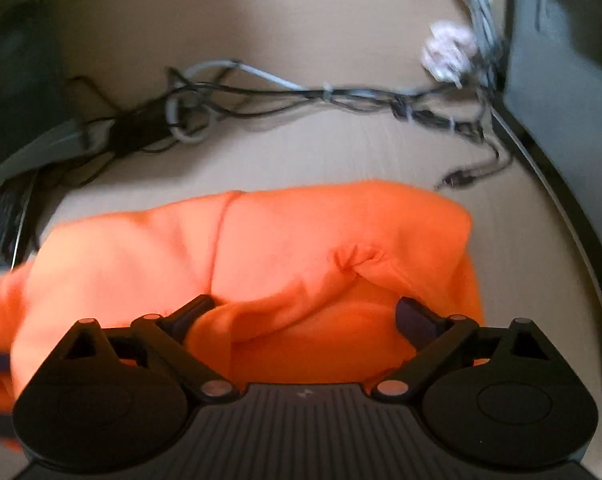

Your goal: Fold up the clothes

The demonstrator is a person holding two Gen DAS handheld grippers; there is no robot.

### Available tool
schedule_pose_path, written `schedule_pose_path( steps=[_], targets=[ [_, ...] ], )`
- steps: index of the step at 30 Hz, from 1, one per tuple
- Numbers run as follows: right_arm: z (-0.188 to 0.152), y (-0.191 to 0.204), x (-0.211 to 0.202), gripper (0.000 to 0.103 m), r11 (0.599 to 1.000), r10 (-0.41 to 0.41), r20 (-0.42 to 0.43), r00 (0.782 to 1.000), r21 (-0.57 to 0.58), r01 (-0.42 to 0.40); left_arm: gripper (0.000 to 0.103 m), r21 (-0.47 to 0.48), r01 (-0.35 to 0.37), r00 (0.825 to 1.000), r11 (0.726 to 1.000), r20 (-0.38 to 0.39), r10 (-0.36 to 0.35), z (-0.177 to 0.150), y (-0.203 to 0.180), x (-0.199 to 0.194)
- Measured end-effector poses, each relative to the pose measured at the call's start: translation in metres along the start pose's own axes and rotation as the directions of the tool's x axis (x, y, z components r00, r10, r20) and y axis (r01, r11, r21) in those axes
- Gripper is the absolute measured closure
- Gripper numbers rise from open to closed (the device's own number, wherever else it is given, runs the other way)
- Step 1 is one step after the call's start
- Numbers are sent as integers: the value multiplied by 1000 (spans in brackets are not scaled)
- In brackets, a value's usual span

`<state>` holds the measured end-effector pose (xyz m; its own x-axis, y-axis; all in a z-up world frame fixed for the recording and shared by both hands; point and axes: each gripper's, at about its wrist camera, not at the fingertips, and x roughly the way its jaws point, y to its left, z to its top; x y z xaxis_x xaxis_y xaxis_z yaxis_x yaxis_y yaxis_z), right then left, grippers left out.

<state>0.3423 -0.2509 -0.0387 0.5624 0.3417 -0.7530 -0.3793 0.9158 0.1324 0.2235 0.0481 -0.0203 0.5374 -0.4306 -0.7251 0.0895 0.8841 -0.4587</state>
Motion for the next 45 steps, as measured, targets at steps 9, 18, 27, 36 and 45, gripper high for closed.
schedule_pose_path(
  steps=[9,18,27,36,45],
  targets=[
    [-27,-1,-23,0,1000,5,0,1000,-11,-5,0,-25,98,995,995,31,-97,0,-3,-4],
    [-34,1,-25,0,1000,-7,24,1000,-16,8,0,-81,49,999,995,-15,-51,-4,-1,21],
    [-37,2,-24,0,1000,-18,40,999,-21,19,0,-120,64,998,991,-20,-67,-3,9,11],
    [-4,-2,-51,0,1000,30,84,996,-10,-29,0,-145,33,996,989,86,-21,10,29,-25],
    [-8,38,-10,0,962,17,65,998,-272,1,0,-179,-46,993,983,96,64,32,34,-20]
  ],
)
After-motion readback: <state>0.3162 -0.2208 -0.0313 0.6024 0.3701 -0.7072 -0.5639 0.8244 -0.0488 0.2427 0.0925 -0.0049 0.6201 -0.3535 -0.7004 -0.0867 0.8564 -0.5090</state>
